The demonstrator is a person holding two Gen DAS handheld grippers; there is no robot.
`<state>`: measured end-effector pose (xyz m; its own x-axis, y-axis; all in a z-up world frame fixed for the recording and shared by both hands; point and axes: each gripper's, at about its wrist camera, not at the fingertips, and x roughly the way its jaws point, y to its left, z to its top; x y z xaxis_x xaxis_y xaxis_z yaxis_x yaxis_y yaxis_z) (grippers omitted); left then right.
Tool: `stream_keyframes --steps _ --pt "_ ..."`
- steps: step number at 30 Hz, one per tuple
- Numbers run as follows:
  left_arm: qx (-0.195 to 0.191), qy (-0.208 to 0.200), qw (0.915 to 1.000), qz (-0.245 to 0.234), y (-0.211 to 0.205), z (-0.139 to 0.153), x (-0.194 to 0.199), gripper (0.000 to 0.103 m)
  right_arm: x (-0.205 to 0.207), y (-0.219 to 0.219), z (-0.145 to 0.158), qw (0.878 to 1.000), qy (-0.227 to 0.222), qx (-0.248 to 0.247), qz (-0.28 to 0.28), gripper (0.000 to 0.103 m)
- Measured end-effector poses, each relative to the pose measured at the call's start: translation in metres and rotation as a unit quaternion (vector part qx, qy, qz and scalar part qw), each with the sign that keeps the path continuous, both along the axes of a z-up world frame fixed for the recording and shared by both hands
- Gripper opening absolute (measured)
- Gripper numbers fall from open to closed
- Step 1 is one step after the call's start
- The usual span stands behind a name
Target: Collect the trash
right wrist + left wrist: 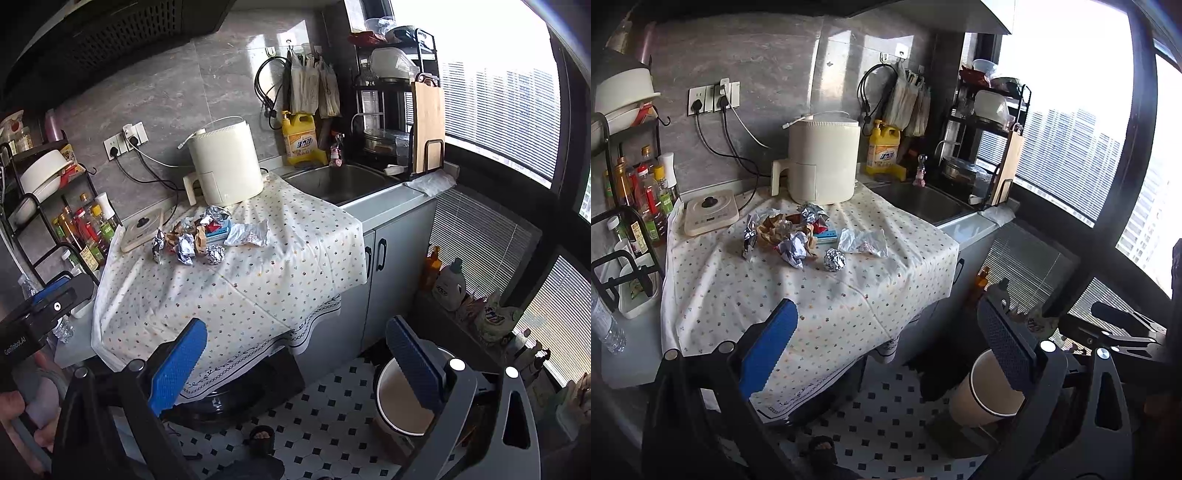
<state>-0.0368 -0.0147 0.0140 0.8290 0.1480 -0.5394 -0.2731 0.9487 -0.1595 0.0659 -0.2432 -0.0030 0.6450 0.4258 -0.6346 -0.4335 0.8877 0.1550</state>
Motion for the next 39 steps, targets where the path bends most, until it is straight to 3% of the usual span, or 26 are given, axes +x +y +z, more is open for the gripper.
stream_keyframes --steps 22,32,39 --pt "0.001 0.009 0.9998 -0.02 0.01 -0.006 0.011 0.097 0.001 0.002 -0.001 1.0 0.004 0.012 -0.02 0.095" --pt "-0.027 0.01 0.9996 0.003 0.071 -0.024 0.037 0.097 0.034 0.053 -0.011 1.0 0.013 -0.001 -0.011 0.095" --pt "-0.045 0.019 0.9985 0.023 0.128 -0.034 0.071 0.085 0.073 0.108 -0.025 1.0 0.025 -0.003 0.008 0.095"
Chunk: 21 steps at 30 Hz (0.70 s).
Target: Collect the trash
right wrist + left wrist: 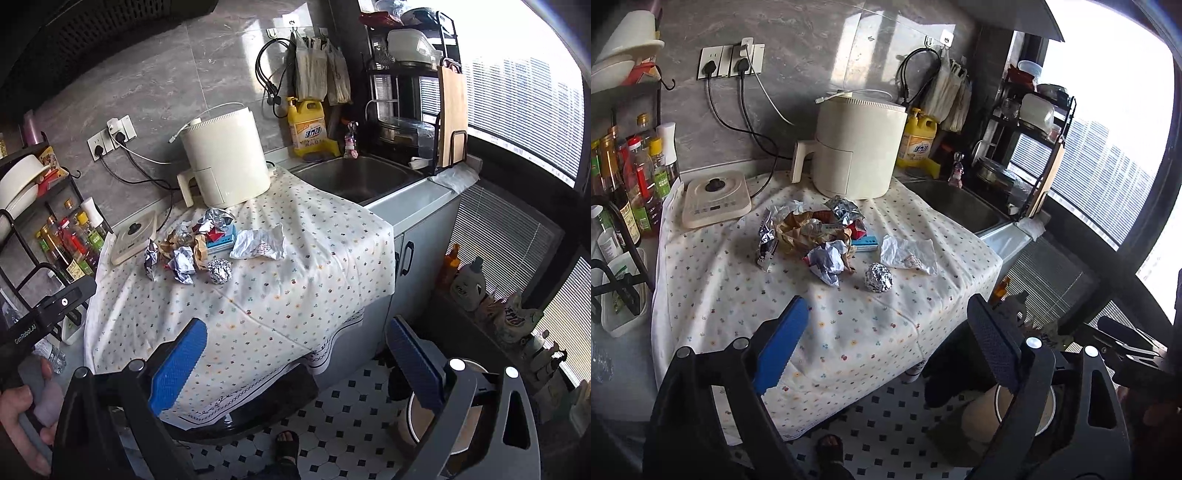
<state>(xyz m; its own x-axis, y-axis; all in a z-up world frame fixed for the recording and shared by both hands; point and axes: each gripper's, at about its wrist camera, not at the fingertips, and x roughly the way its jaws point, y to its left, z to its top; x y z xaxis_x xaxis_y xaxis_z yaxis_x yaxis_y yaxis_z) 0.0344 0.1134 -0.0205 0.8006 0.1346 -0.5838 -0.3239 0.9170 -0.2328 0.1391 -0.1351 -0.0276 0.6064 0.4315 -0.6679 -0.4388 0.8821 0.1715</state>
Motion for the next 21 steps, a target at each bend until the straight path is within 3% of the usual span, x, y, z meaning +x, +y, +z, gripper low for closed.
stream_keyframes --steps 14,21 --pt "-0.04 0.048 0.998 -0.013 0.089 -0.05 0.083 0.075 0.061 0.107 -0.031 0.999 0.03 -0.024 0.038 0.093" --pt "-0.057 0.065 0.9955 -0.038 0.115 -0.079 0.12 0.074 0.087 0.146 -0.056 0.996 0.061 -0.045 0.043 0.082"
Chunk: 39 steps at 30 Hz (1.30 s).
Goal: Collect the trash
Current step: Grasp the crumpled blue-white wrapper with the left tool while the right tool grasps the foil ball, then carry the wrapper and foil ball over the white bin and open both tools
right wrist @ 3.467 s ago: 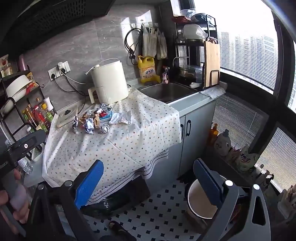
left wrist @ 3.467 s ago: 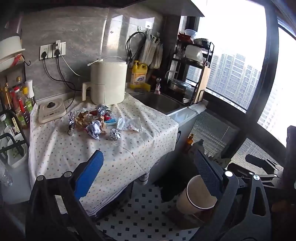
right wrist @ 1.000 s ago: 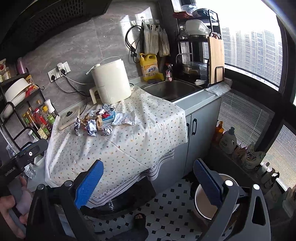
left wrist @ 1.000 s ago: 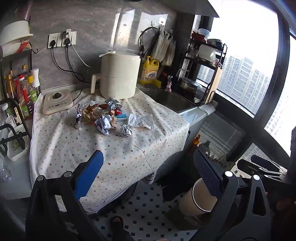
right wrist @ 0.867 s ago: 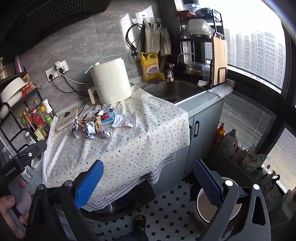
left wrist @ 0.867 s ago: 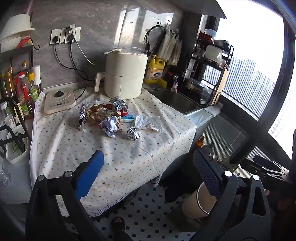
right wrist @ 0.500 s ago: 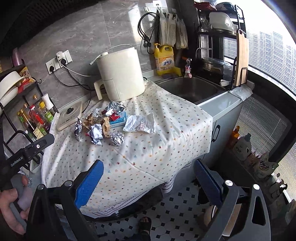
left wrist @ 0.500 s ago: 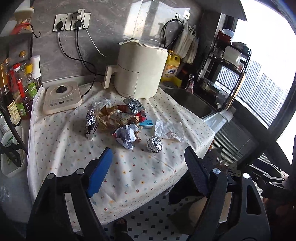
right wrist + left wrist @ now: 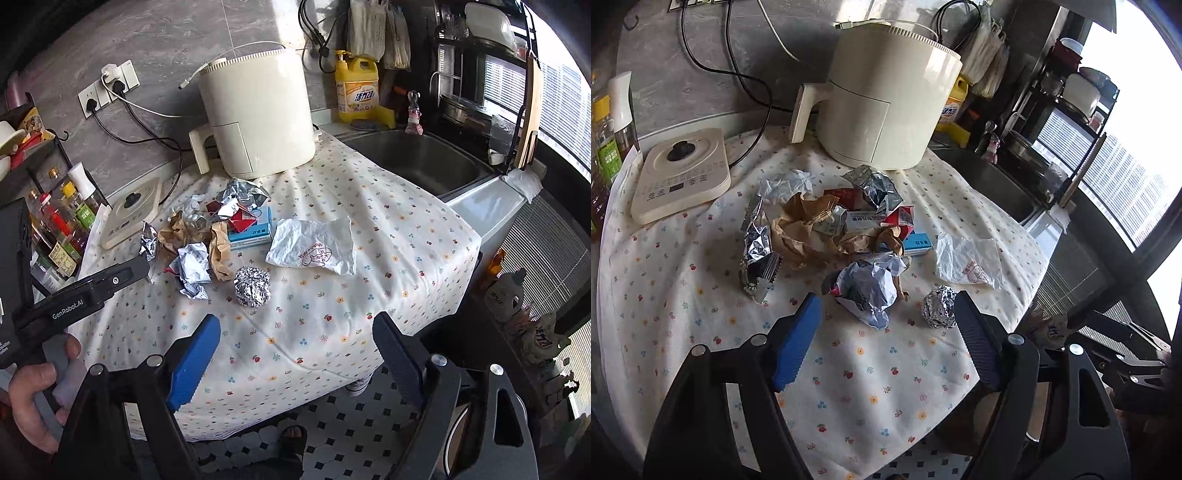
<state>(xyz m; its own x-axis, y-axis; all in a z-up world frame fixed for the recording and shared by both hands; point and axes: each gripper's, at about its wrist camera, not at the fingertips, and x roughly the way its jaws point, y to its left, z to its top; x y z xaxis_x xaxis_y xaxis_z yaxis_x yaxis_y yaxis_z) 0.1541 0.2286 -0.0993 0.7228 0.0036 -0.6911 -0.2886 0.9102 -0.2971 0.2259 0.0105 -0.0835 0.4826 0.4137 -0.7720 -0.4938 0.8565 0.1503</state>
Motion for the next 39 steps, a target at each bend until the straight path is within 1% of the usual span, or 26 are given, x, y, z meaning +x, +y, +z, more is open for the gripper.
stream_keyframes --steps 4,7,13,14,15,16,18,22,27,30,32,33,34,35,39 --pt "-0.014 0.016 0.9997 -0.014 0.014 -0.017 0.022 0.074 0.011 0.015 -0.014 1.0 0.015 -0.006 -0.008 0.081" --pt "-0.017 0.035 0.9987 -0.032 0.02 -0.032 0.038 0.074 0.018 0.024 -0.023 1.0 0.024 -0.01 -0.015 0.081" --pt "-0.029 0.059 0.9957 -0.065 0.031 -0.054 0.063 0.074 0.029 0.045 -0.038 0.999 0.043 -0.021 -0.022 0.081" --pt "-0.031 0.061 0.9954 -0.066 0.034 -0.057 0.064 0.068 0.031 0.048 -0.04 0.998 0.046 -0.024 -0.022 0.081" --pt "-0.039 0.064 0.9947 -0.07 0.036 -0.061 0.066 0.052 0.032 0.052 -0.042 0.998 0.049 -0.027 -0.022 0.081" --pt "-0.051 0.068 0.9936 -0.075 0.038 -0.064 0.067 0.046 0.033 0.055 -0.043 0.998 0.052 -0.028 -0.02 0.081" --pt "-0.064 0.059 0.9934 -0.076 0.042 -0.063 0.065 0.039 0.035 0.062 -0.048 0.998 0.056 -0.033 -0.017 0.081" --pt "-0.073 0.041 0.9938 -0.072 0.046 -0.054 0.051 0.037 0.041 0.075 -0.06 0.997 0.068 -0.045 -0.008 0.081" --pt "-0.075 0.023 0.9953 -0.057 0.051 -0.041 0.031 0.037 0.054 0.09 -0.075 0.995 0.086 -0.045 -0.002 0.081" --pt "-0.069 0.017 0.9968 -0.039 0.055 -0.038 0.018 0.037 0.062 0.096 -0.084 0.994 0.091 -0.052 0.001 0.075" --pt "-0.071 0.018 0.9971 -0.02 0.059 -0.039 0.009 0.037 0.067 0.099 -0.09 0.993 0.099 -0.056 0.009 0.068" --pt "-0.072 0.018 0.9972 -0.011 0.06 -0.04 0.006 0.037 0.07 0.1 -0.093 0.993 0.106 -0.054 0.016 0.057" --pt "-0.07 0.018 0.9974 -0.003 0.06 -0.039 0.003 0.037 0.072 0.1 -0.095 0.992 0.112 -0.05 0.022 0.044" --pt "-0.065 0.017 0.9977 0.005 0.059 -0.038 -0.001 0.037 0.073 0.099 -0.094 0.992 0.113 -0.05 0.026 0.04" --pt "-0.048 -0.001 0.9978 0.046 0.051 -0.025 -0.02 0.037 0.072 0.092 -0.086 0.993 0.099 -0.04 0.053 0.04"
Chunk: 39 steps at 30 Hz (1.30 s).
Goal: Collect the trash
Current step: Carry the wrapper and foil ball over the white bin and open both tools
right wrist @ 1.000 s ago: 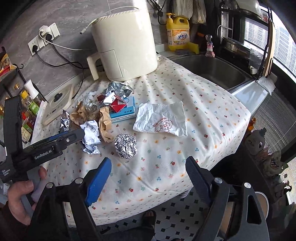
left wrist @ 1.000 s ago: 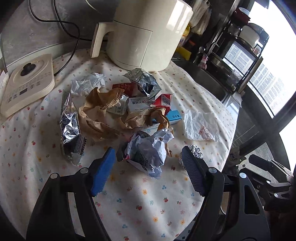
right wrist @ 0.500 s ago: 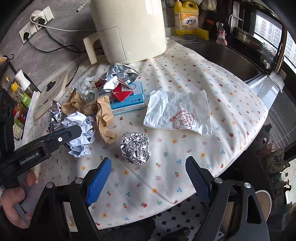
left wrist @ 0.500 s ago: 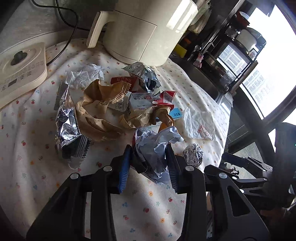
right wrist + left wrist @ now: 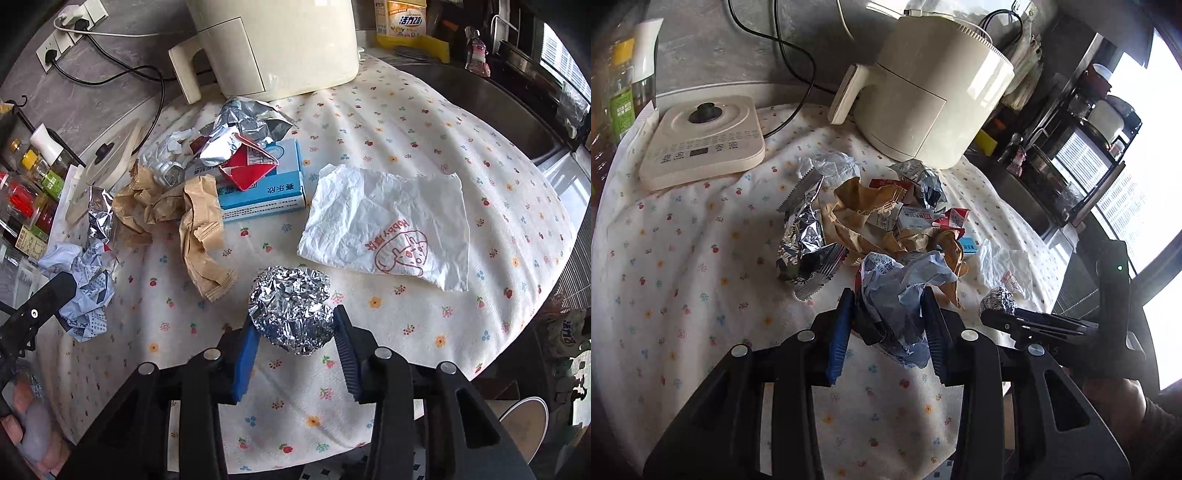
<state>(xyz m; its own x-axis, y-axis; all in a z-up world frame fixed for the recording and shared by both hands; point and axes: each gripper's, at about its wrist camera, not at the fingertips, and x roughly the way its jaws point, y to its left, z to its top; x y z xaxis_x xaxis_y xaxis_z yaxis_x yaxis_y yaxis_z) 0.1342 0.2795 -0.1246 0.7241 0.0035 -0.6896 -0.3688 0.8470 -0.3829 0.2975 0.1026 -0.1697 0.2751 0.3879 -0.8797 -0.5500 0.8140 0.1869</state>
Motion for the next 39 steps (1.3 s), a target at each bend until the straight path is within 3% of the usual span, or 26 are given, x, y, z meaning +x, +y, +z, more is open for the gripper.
stream_keyframes --steps 5,18,29,39 --pt "-0.004 0.0 0.9978 0.067 -0.023 0.008 -0.033 0.037 -0.015 -0.02 0.018 0.999 -0.015 0.025 0.033 0.04" --pt "0.034 0.005 0.9941 0.103 -0.11 0.04 -0.065 0.037 -0.051 -0.114 0.054 0.994 -0.033 0.081 0.071 0.04" --pt "0.056 0.02 0.9969 0.052 -0.201 0.044 -0.041 0.037 -0.046 -0.232 0.051 0.995 -0.04 0.091 0.013 0.04" --pt "0.057 0.017 0.9962 -0.064 -0.291 0.036 0.017 0.037 -0.045 -0.365 0.031 0.99 -0.032 0.071 -0.115 0.04"
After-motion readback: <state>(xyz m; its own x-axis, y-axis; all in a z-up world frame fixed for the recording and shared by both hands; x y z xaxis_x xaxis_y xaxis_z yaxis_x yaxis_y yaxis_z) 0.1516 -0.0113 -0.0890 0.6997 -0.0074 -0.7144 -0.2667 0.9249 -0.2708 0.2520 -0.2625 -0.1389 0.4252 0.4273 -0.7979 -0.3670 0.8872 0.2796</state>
